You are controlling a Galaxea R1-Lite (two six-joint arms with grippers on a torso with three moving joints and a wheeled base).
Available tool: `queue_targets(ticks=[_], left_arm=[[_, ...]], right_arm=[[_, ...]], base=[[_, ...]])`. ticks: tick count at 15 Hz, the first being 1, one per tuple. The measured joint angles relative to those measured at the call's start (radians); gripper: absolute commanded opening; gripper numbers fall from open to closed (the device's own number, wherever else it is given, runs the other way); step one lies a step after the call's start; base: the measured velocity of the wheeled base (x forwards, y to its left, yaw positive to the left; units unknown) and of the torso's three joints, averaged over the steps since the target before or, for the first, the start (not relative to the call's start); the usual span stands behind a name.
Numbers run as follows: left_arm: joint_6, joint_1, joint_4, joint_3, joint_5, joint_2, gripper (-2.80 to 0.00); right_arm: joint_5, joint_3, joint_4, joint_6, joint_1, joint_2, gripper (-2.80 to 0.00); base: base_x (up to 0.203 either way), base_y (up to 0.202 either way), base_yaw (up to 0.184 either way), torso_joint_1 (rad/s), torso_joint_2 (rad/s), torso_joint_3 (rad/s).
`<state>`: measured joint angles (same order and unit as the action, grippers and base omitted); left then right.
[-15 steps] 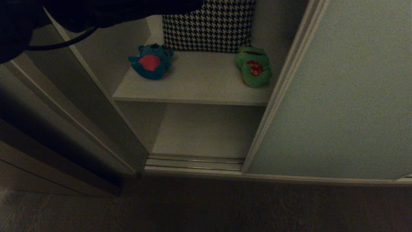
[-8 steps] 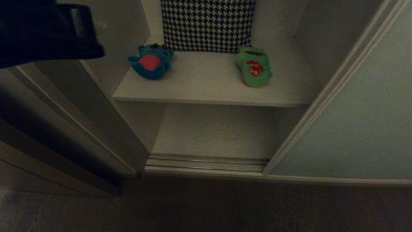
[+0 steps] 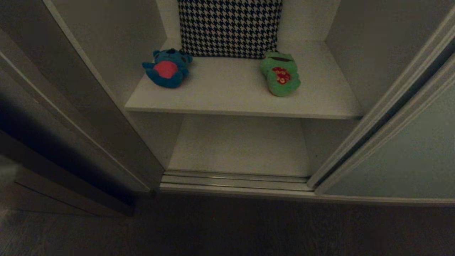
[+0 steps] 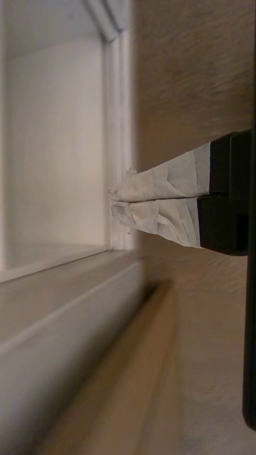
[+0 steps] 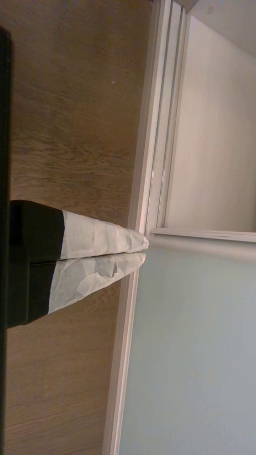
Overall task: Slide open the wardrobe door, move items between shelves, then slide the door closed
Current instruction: Open the door
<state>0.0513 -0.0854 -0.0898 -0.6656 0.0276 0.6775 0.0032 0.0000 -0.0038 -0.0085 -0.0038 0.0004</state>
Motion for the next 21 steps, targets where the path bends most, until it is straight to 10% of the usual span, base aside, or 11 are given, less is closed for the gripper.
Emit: queue_targets(ticks=[4,11,21], left_arm=[[-0.002,0.091,0.012,0.251,0.13,-0.242,-2.8],[0.022,0.103,0.212,0.6,0.14,-0.476,-2.8],[-0.04,0.094,0.089,0.64,0.036,-0.672,-2.8]], right_arm=[[0.0,0.0,0.0,0.0,0.0,0.0,-2.8],[0.0,0.0,0.0,0.0,0.0,0.0,-2.8],[0.0,0.0,0.0,0.0,0.0,0.0,-2.8]], base=[[0.0,0.0,0.0,0.0,0.0,0.0],[0.0,0.0,0.0,0.0,0.0,0.0],[0.0,0.0,0.0,0.0,0.0,0.0]])
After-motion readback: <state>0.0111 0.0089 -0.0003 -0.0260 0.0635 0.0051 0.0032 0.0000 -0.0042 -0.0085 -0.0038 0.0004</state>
